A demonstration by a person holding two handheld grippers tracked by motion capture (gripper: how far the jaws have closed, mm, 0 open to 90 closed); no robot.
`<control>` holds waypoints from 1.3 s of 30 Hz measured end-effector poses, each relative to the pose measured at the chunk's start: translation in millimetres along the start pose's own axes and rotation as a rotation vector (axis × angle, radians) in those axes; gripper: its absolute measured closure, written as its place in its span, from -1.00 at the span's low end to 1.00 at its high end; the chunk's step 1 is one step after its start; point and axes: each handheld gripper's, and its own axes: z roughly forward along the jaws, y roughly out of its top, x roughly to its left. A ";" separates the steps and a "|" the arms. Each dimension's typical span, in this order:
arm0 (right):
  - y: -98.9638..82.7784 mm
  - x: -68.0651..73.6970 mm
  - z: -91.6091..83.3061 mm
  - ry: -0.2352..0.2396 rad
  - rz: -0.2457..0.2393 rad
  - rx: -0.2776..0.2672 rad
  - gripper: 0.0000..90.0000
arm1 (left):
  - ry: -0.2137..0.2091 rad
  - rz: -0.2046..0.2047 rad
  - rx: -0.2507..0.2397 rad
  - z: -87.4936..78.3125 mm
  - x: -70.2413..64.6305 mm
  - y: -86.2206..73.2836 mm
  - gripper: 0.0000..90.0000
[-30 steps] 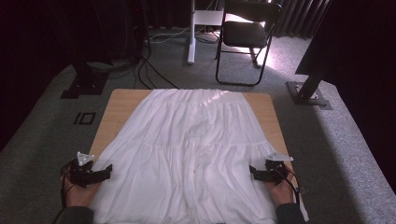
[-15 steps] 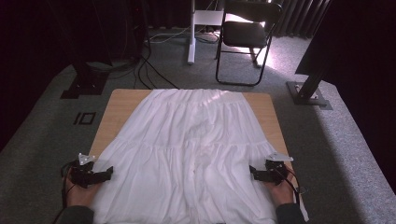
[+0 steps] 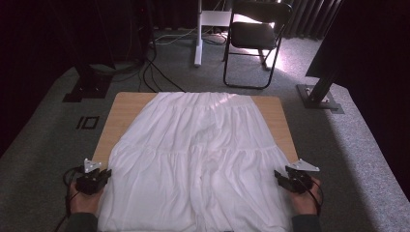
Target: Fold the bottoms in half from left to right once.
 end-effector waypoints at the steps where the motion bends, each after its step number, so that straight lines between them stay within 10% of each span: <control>1: -2.4 -3.1 -4.5 -0.008 0.010 0.002 -0.03 | -0.011 -0.016 -0.005 -0.2 2.4 -1.0 0.78; 9: -29.1 -15.2 -27.2 -0.059 0.054 0.032 -0.38 | -0.027 0.026 -0.012 2.1 -7.8 -1.6 0.17; 25: -44.6 -17.4 -25.4 -0.019 0.086 0.044 -0.45 | 0.023 -0.018 -0.032 4.5 -6.6 -5.4 -0.31; 31: -46.7 -18.0 -18.7 -0.004 0.095 0.060 -0.51 | 0.000 0.025 0.027 -0.3 -9.9 3.4 0.88; 35: -44.6 -16.9 -15.6 0.003 0.094 0.048 -0.41 | 0.102 0.125 0.070 -1.9 -7.3 9.1 0.95; 39: -39.7 -14.1 -16.3 0.031 0.066 0.045 0.32 | 0.171 0.078 0.030 -13.0 19.5 9.4 0.95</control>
